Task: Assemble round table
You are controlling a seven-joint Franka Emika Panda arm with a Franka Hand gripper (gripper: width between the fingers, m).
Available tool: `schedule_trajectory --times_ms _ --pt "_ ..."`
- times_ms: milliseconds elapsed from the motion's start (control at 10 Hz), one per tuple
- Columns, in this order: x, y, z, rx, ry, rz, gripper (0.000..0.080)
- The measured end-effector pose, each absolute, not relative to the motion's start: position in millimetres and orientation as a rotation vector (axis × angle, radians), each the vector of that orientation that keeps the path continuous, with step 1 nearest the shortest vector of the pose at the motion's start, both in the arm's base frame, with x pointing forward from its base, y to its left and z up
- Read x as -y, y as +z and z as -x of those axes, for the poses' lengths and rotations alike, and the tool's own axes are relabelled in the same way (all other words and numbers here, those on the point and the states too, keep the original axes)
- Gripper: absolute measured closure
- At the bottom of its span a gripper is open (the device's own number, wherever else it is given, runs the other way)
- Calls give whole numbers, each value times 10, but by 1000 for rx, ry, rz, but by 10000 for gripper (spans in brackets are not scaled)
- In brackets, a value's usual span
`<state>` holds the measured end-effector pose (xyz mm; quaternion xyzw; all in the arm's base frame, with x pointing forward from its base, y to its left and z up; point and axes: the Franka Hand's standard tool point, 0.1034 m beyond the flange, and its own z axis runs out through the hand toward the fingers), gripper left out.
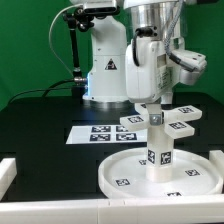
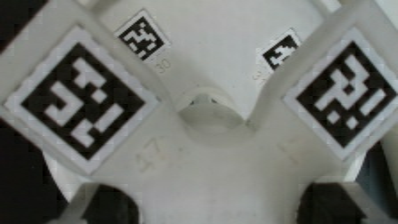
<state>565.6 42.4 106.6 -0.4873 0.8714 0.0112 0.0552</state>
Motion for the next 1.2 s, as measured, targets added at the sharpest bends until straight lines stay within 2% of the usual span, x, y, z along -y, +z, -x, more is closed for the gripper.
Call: schedule_trajectory --times_ms 500,600,700,800,900,1100,1200 --pt "-391 1028 -5640 -2682 31 1226 356" --pt "-404 1020 -5632 -2671 35 1251 327" --pt "-411 1016 -5630 -2664 34 1267 205" --pt "-411 1024 -5630 -2654 34 1287 205" --pt "-419 1085 -5623 -2614 55 1366 162" --pt "-416 1268 -5647 -2556 84 1431 152" --pt "-417 1255 -5643 -2546 80 1451 150"
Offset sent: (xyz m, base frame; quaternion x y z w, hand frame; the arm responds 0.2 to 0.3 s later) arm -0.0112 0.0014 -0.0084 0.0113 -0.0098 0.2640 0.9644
